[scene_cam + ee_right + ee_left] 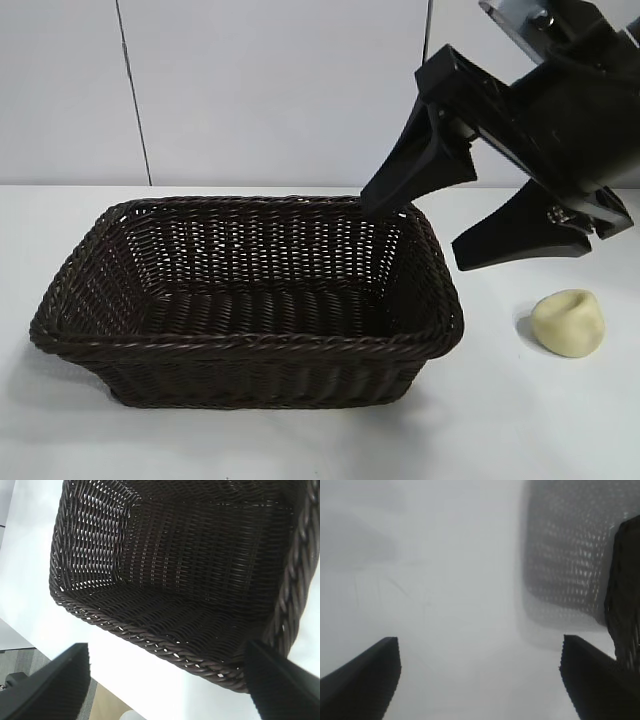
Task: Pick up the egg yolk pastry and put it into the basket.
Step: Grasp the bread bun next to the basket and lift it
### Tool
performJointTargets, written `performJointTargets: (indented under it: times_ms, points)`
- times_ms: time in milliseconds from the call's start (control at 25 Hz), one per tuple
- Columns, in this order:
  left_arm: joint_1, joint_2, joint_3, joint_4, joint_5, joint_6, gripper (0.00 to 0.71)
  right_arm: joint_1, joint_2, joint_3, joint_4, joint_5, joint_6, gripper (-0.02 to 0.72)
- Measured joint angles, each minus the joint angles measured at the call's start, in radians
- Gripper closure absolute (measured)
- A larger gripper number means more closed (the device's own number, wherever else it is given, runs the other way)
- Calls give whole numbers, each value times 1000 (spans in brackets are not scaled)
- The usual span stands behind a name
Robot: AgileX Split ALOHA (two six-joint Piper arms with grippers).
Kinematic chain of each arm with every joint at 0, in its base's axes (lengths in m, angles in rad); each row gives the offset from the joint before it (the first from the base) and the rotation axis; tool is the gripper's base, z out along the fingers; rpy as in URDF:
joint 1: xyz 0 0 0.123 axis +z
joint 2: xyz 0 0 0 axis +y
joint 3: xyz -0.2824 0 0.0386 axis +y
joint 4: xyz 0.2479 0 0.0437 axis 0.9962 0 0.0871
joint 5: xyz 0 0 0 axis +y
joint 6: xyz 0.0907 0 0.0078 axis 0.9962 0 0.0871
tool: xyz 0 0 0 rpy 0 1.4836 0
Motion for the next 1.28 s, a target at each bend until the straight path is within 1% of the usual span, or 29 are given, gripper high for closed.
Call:
performJointTargets:
  times_ms: [200,400,680,1080,1280]
  points:
    - [0,-160,104,24,22,0,81,0,0,0,0,2,0,100]
    - [0,-382,264,30,26,-2,81,0,0,0,0,2,0,100]
    - [0,-681,469,31,-8,-7,81,0,0,0,0,2,0,100]
    - [0,-1022,778,31,-61,-8,81,0,0,0,0,2,0,100]
    - [0,-1118,798,29,-75,-8,81,0,0,0,0,2,0,100]
